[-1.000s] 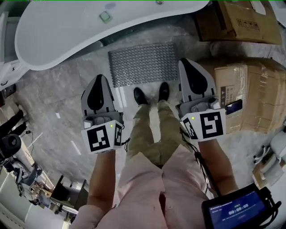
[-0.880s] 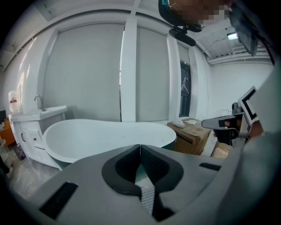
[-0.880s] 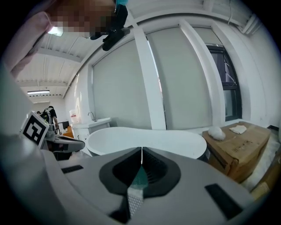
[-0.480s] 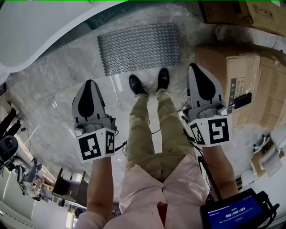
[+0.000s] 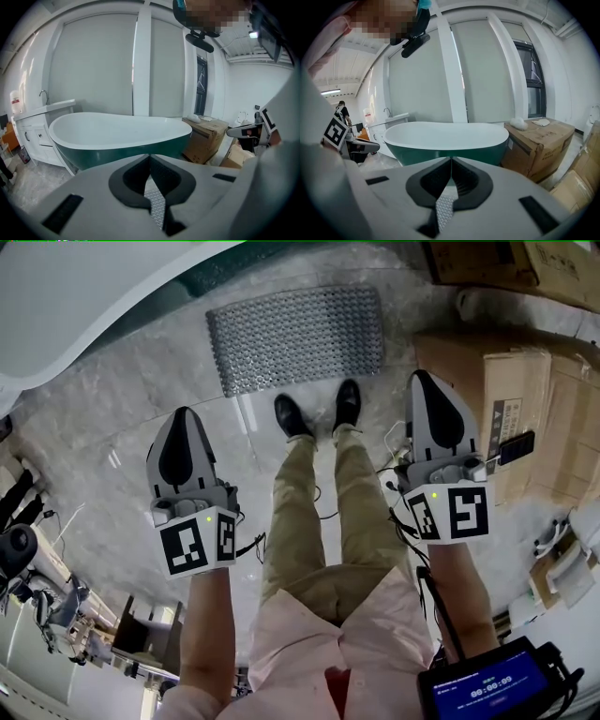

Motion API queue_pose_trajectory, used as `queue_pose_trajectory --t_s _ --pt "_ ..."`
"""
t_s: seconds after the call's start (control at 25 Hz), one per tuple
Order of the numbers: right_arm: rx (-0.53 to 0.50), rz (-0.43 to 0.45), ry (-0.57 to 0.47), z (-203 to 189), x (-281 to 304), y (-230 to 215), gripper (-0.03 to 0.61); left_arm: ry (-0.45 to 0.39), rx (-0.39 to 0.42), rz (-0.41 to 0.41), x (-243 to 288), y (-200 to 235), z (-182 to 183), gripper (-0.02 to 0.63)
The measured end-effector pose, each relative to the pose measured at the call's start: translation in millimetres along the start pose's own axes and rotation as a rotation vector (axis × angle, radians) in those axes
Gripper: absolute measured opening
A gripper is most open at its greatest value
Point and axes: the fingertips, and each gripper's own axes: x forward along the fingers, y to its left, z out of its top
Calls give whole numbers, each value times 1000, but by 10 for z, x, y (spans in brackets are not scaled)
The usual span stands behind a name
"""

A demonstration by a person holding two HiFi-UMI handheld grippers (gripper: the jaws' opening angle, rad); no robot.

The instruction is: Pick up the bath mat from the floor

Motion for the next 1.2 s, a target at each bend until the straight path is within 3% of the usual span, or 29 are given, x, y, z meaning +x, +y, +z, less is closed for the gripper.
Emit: queue_pose_trajectory --t_s 0.32,0.6,0.92,1.2 --pt "-24 -75 -32 155 -29 -155 18 -6 28 -33 -28 124 47 26" --pt "-39 -47 -29 150 -23 -77 18 21 17 0 -161 208 -108 26" --pt "-46 -13 -39 145 -152 -65 18 -18 9 61 -374 279 1 26" --pt "-55 -37 -45 -144 45 -448 18 10 34 28 34 65 -299 26"
